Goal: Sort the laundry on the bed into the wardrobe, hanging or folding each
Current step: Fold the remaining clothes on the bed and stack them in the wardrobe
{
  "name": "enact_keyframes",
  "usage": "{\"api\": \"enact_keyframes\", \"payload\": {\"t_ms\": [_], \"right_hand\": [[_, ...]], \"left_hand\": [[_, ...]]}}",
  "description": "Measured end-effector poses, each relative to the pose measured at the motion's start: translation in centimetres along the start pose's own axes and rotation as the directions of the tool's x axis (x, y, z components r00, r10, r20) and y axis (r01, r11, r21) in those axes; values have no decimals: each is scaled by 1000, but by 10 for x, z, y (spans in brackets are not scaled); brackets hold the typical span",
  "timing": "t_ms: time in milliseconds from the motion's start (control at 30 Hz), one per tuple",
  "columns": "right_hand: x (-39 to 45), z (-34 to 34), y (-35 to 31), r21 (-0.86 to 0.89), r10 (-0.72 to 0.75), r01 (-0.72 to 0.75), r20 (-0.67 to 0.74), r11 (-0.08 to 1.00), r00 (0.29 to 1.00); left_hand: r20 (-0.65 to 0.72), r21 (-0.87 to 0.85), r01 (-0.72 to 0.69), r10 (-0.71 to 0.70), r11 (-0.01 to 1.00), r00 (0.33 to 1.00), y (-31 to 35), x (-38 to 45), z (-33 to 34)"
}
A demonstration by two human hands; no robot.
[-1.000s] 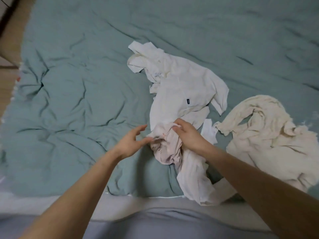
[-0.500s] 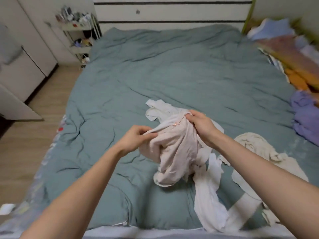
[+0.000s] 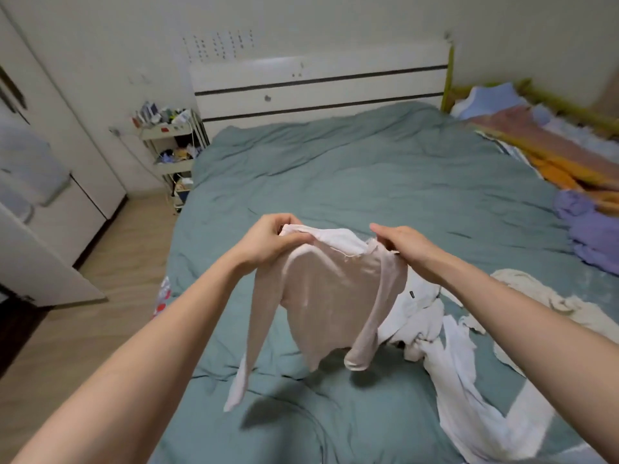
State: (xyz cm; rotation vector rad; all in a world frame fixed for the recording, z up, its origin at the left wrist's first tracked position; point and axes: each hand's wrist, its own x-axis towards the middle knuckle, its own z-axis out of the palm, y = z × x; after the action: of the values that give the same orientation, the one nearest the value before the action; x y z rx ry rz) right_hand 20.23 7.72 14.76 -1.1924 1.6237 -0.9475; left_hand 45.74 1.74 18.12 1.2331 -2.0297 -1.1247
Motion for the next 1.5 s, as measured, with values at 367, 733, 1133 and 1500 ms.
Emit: {"api": "enact_keyframes", "payload": {"t_ms": [367,733,1133,1500], "right_hand": [[-16,-26,17,-303,338,-204,508,931,792],[5,-82,59,-382,11,-58,-124,922,992],[4,-96,45,-564,-252,183,-45,805,967],[3,-81,19,-257,-259,254,18,932,966]], "left_hand": [[-64,-60,124,-128,990,990,-6,13,43],[-143,348,93,-46,933,989,-21,43,91],[-60,458,-38,73,888,996,-19,37,85],[-73,150,87,-76,985,994,-24,24,71]]}}
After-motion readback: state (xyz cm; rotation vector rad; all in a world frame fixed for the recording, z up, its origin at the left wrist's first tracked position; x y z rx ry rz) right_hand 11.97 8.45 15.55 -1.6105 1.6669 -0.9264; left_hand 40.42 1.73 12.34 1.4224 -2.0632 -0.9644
